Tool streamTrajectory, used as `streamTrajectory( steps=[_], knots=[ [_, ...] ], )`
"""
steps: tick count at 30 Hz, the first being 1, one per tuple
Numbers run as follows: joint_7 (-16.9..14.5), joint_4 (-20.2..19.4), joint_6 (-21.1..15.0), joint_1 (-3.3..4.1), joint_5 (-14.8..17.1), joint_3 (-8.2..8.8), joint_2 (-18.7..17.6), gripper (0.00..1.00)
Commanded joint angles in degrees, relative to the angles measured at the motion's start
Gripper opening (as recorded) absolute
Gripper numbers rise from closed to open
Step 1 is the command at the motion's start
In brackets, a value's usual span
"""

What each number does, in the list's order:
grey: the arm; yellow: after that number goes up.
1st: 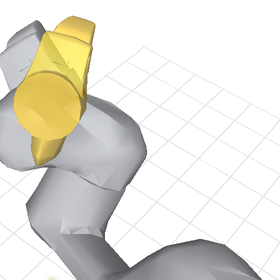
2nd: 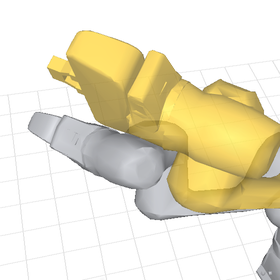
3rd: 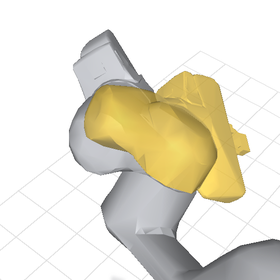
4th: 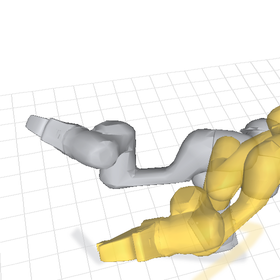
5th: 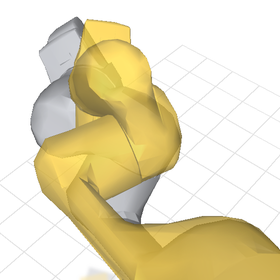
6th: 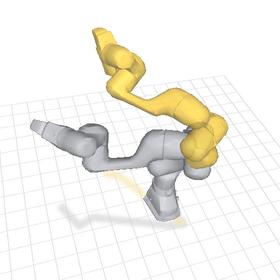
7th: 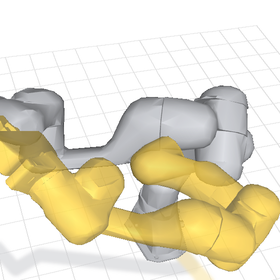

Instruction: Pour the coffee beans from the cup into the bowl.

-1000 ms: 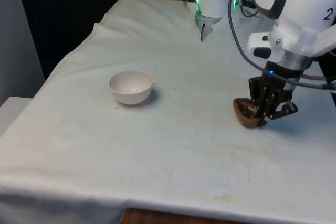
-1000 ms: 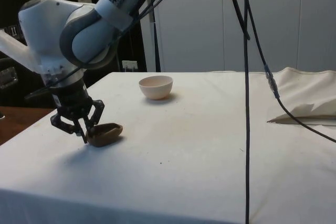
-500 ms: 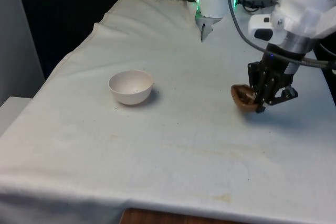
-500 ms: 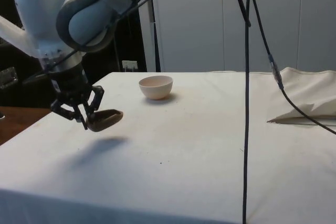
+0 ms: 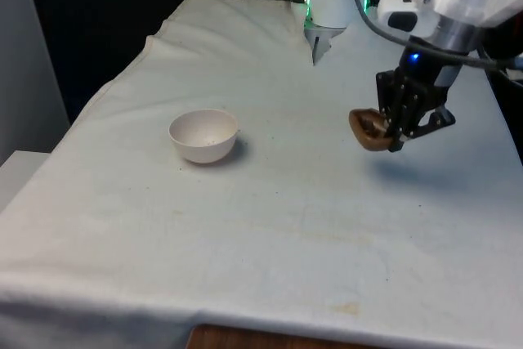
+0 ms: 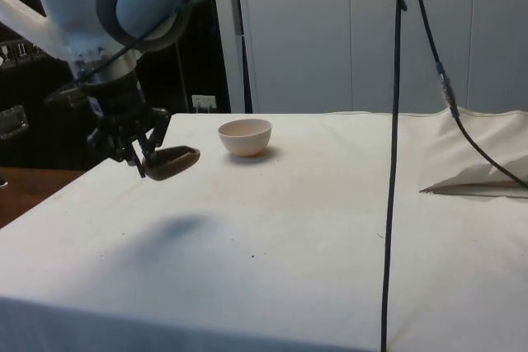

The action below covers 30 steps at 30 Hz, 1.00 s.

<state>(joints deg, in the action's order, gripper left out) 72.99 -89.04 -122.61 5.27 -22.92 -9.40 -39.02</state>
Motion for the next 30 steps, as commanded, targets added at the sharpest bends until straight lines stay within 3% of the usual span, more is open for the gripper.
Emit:
streamTrajectory(
  steps=[1,4,5,12,13,14,22,23,24,25,30],
  knots=[
    [-0.52,-0.92,-0.4,-0.34,0.06,-0.17,0.97,0.0],
    [-1.15,-2.18,-0.34,-0.63,0.11,0.0,2.64,0.0],
    [-0.8,-1.66,0.06,-0.34,0.0,0.17,2.12,0.0],
    [-2.46,-4.41,-0.4,-1.26,0.17,0.11,5.73,0.0],
    [-2.12,-3.95,0.06,-0.97,0.0,0.34,5.39,0.0],
    [-2.69,-4.64,-0.4,-1.38,0.17,0.17,6.19,0.0],
    [-4.58,-7.1,-0.69,-2.29,0.23,0.46,9.51,0.0],
    [-4.81,-7.39,-0.74,-2.35,0.23,0.52,9.85,0.0],
    [-4.3,-6.7,0.06,-1.95,0.0,0.74,9.22,0.0],
    [-5.1,-7.68,-0.8,-2.46,0.23,0.63,10.2,0.0],
    [-6.7,-9.17,-1.43,-3.04,0.34,1.09,11.97,0.0]
  ],
)
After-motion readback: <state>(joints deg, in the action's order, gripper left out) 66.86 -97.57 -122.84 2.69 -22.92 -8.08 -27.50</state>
